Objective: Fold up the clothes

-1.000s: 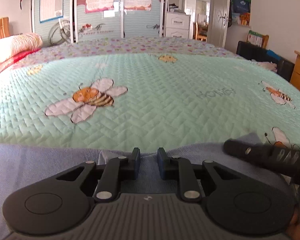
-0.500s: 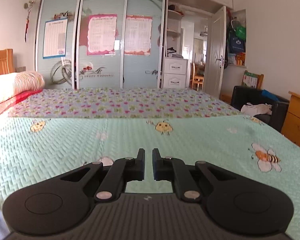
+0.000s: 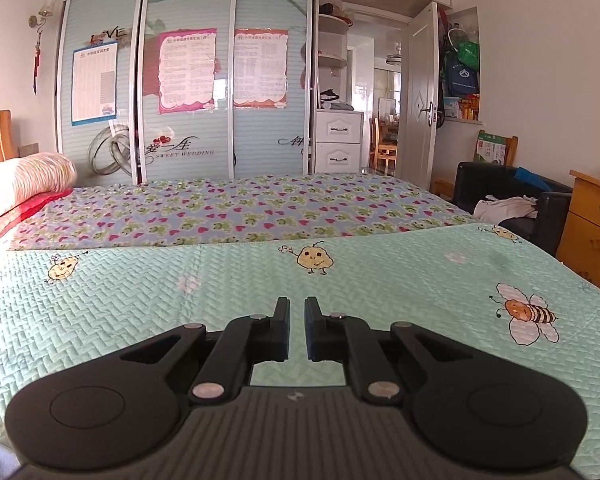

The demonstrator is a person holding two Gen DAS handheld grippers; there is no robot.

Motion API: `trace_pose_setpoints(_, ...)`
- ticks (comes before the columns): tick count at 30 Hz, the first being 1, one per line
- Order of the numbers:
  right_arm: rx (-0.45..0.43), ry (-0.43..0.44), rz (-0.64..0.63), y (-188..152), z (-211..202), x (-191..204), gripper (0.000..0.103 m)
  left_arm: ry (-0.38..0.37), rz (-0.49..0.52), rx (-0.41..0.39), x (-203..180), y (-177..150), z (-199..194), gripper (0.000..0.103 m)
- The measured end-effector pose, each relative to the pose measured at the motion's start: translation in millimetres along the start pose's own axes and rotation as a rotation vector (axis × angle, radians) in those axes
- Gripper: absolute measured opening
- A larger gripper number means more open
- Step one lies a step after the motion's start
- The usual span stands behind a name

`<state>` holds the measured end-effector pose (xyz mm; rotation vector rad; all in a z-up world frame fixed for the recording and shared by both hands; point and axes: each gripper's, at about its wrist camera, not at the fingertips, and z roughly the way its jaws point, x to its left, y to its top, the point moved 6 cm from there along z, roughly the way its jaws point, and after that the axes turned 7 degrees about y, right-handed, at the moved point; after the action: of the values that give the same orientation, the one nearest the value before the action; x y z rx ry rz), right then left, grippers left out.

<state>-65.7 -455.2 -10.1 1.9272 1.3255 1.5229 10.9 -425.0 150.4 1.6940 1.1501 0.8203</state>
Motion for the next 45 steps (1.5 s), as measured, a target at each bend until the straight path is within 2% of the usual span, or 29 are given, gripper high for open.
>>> trace_pose_setpoints(3, -0.04, 0.05, -0.017, 1.3, -16.1, 15.4, 0.005, 0.002, 0.008, 0.01, -0.1, -2.2, 3.0, 0.009)
trace_pose_setpoints(5, -0.013, 0.054, -0.001, -10.6, -15.1, 12.8, 0.005, 0.005, 0.014, 0.016, -0.1, -3.8, 4.9, 0.009)
trace_pose_setpoints(7, 0.053, 0.04, 0.011, -30.3, -4.0, 1.2, 0.0, 0.003, 0.016, 0.023, 0.0, -4.2, 6.7, 0.009)
trace_pose_setpoints(8, 0.033, 0.051, 0.014, -33.6, -4.4, -2.7, 0.0, 0.001, 0.018, 0.025, 0.2, -4.2, 7.0, 0.009)
trace_pose_setpoints(13, 0.047, 0.047, 0.012, -27.3, -8.7, 4.4, 0.0, -0.006, 0.022, 0.038, 0.6, -4.5, 9.4, 0.009)
trace_pose_setpoints(14, 0.033, 0.055, 0.005, -24.8, -12.0, 9.0, 0.005, -0.005, 0.022, 0.04, 1.2, -4.7, 9.7, 0.009)
trace_pose_setpoints(17, -0.019, 0.108, -0.012, -17.9, -26.0, 26.6, 0.005, 0.001, 0.023, 0.044, 3.1, -6.1, 10.6, 0.009)
trace_pose_setpoints(20, 0.018, 0.165, -0.027, -24.8, -24.3, 39.4, 0.005, 0.006, 0.024, 0.049, 5.2, -6.9, 11.5, 0.009)
trace_pose_setpoints(21, 0.064, 0.171, -0.026, -33.4, -15.8, 39.2, 0.005, 0.008, 0.025, 0.05, 5.8, -7.0, 11.7, 0.009)
trace_pose_setpoints(22, 0.118, 0.151, -0.028, -43.5, -5.5, 35.6, 0.0, 0.008, 0.026, 0.05, 6.3, -6.8, 11.7, 0.009)
trace_pose_setpoints(23, 0.134, 0.125, -0.034, -50.2, 0.6, 31.0, 0.0, 0.009, 0.026, 0.048, 6.6, -6.3, 11.4, 0.009)
trace_pose_setpoints(29, 0.122, 0.129, -0.048, -46.2, -1.7, 35.5, 0.0, 0.007, 0.031, 0.048, 7.6, -6.1, 12.9, 0.009)
trace_pose_setpoints(30, 0.11, 0.138, -0.05, -42.7, -4.4, 38.7, 0.0, 0.008, 0.033, 0.048, 7.6, -6.5, 13.2, 0.009)
trace_pose_setpoints(31, 0.098, 0.147, -0.051, -39.3, -7.2, 41.9, 0.005, 0.007, 0.034, 0.049, 7.7, -6.8, 13.7, 0.009)
trace_pose_setpoints(34, 0.059, 0.193, -0.048, -34.0, -13.0, 52.1, 0.005, 0.007, 0.034, 0.054, 8.1, -8.1, 15.6, 0.009)
trace_pose_setpoints(37, 0.13, 0.193, -0.034, -46.1, 3.3, 50.9, 0.004, 0.008, 0.032, 0.058, 9.7, -8.5, 16.8, 0.009)
trace_pose_setpoints(38, 0.163, 0.173, -0.033, -53.1, 9.4, 47.3, 0.0, 0.01, 0.031, 0.058, 10.1, -8.7, 17.0, 0.009)
trace_pose_setpoints(43, 0.143, 0.172, -0.051, -48.0, 3.7, 50.1, 0.0, 0.016, 0.033, 0.061, 13.5, -10.4, 15.8, 0.009)
trace_pose_setpoints(45, 0.117, 0.187, -0.059, -44.3, -4.6, 54.9, 0.006, 0.02, 0.033, 0.062, 14.7, -10.9, 15.1, 0.009)
